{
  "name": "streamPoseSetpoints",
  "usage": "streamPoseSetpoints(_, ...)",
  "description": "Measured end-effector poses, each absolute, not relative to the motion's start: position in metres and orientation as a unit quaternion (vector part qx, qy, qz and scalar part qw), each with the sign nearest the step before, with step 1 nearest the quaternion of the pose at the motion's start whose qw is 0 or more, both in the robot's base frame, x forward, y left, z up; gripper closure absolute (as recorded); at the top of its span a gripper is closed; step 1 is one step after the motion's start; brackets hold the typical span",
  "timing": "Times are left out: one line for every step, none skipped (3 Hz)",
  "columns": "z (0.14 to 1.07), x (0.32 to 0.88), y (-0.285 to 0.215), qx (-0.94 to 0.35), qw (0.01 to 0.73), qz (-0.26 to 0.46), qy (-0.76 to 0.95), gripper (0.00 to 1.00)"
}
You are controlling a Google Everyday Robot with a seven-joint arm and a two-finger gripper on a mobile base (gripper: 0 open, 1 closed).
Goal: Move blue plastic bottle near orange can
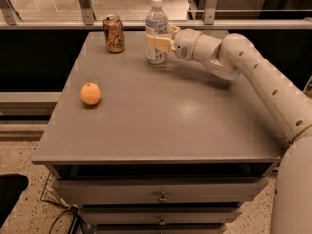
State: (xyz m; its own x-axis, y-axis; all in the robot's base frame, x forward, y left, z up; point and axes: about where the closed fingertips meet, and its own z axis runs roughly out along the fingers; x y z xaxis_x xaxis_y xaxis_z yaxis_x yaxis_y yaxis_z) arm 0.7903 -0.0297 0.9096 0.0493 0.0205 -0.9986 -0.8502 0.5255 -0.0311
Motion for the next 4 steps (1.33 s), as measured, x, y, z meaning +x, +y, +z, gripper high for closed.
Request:
streamPoseSetpoints(0.9103,0.7903,-0.0296,-0.347,0.636,0.342,0.598,0.58)
streamPoseSetpoints(0.9111,0.7902,-0.0293,-0.347,0.636,0.342,0.598,0.26)
streamPoseSetpoints(0.9111,0.7902,-0.0293,-0.347,0.636,0.342,0.598,0.05)
streamPoseSetpoints(0.9112,0.7901,-0.0273,-0.347,0.636,0.343,0.598,0.0)
